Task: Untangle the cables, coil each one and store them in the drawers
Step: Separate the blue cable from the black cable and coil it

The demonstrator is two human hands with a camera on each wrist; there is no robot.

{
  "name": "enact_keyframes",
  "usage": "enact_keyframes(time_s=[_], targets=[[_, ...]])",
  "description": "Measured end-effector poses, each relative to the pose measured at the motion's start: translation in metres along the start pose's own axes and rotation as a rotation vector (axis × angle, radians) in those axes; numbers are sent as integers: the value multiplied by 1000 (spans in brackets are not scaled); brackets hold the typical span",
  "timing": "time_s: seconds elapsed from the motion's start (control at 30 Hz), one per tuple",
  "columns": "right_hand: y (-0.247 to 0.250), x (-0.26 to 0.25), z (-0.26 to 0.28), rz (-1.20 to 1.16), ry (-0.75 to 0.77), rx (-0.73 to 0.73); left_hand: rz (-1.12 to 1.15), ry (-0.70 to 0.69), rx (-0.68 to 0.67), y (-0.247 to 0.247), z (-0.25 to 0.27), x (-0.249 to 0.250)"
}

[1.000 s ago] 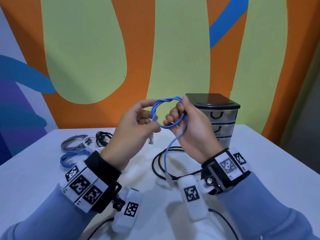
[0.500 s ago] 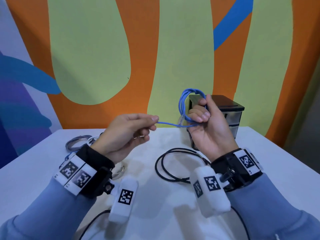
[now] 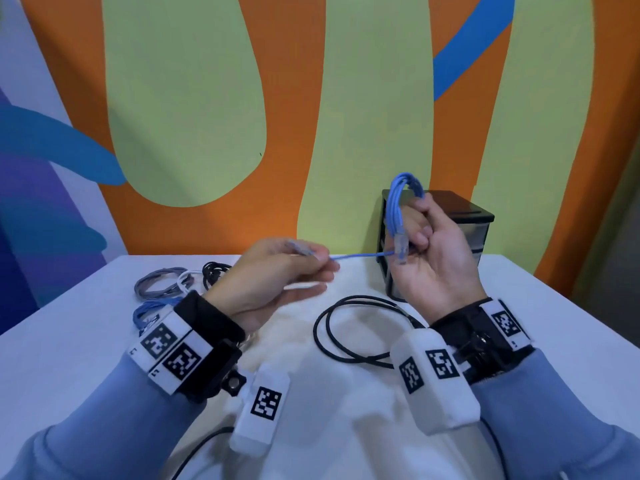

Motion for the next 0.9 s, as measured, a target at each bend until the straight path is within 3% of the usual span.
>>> enact_keyframes(time_s=[0.1, 0.23, 0.33, 0.53, 0.6, 0.73, 0.8, 0.9], targets=[[2, 13, -3, 350, 28, 61, 247, -172, 122, 8, 0, 16], [3, 22, -4, 779, 229, 136, 305, -314, 87, -1, 4, 21], [3, 25, -2, 854, 255, 157, 201, -396, 63, -9, 9, 23], [2, 29, 5, 907, 236, 125, -243, -596, 33, -15, 18, 30], [0, 32, 8, 902, 229, 104, -310, -571, 62, -14, 18, 30], [-3, 41, 10, 908, 213, 51, -206, -405, 35, -14, 17, 22], [-3, 44, 11, 907, 204, 54, -220, -418, 119, -13, 16, 21], [-5, 43, 12, 917, 232, 46, -428, -438, 316, -10, 11, 18]])
Point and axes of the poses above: each hand's wrist, its own z-axis away from the middle knuckle, its own y-axis out of the back of the hand, x = y × z, the point moved 4 cm from there along -z, towards the middle knuckle, and after that the axes turned 2 degrees about -x, right-handed, at the moved point
